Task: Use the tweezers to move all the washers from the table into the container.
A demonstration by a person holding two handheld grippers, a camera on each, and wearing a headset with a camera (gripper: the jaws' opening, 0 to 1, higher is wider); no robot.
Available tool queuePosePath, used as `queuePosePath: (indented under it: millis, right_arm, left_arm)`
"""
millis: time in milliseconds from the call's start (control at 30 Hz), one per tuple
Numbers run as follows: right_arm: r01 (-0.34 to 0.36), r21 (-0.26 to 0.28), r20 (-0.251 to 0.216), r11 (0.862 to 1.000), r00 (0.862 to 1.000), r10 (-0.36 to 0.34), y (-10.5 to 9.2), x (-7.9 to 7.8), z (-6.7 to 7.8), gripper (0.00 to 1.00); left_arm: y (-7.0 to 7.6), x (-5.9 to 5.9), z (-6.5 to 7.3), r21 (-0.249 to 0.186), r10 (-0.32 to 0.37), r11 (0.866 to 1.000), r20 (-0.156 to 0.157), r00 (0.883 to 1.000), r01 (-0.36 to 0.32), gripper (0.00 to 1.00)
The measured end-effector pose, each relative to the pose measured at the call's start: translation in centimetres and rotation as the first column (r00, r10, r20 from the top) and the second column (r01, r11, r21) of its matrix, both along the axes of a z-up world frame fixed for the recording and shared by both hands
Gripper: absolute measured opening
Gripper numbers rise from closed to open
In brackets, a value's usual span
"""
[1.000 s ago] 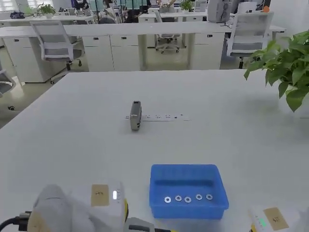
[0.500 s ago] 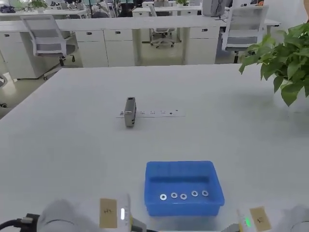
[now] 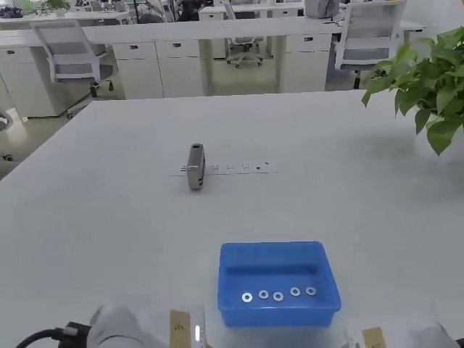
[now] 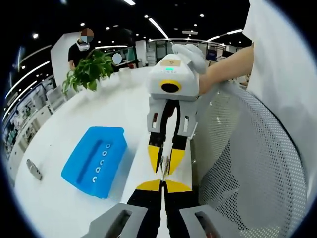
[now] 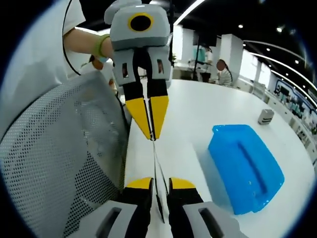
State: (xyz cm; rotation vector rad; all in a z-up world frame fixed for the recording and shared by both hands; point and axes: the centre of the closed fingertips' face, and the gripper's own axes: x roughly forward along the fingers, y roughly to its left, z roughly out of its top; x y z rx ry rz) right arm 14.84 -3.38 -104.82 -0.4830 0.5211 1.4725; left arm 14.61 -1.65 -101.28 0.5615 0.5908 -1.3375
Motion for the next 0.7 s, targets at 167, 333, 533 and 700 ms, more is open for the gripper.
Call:
queuePosePath:
  millis: [167, 333, 533, 700]
  right_arm:
    - [0.06, 0.064, -0.005, 0.996, 0.998, -0.06, -1.9, -0.1, 2.2, 0.14]
    - [0.204, 0.139, 0.027, 0.969, 0.977, -0.21, -4.6, 0.9, 5.1, 0.21]
    - [0.361, 0.214, 0.102, 0.908, 0.916, -0.388, -8.0, 3.1, 9.1, 0.35]
    - [0.474, 0.282, 0.106, 0.834, 0.849, -0.518, -11.2, 4.1, 11.2, 0.42]
  left_arm:
    - [0.6, 0.2, -1.2, 0.036, 0.018, 0.999, -0.035, 0.999, -0.017, 0.0]
    - [1.1, 0.4, -2.5, 0.094, 0.025, 0.995, -0.074, 0.997, -0.018, 0.0]
    - [1.4, 0.6, -4.2, 0.171, 0.024, 0.985, -0.096, 0.995, -0.008, 0.0]
    - [1.5, 1.1, -5.0, 0.215, 0.026, 0.977, -0.104, 0.994, -0.003, 0.0]
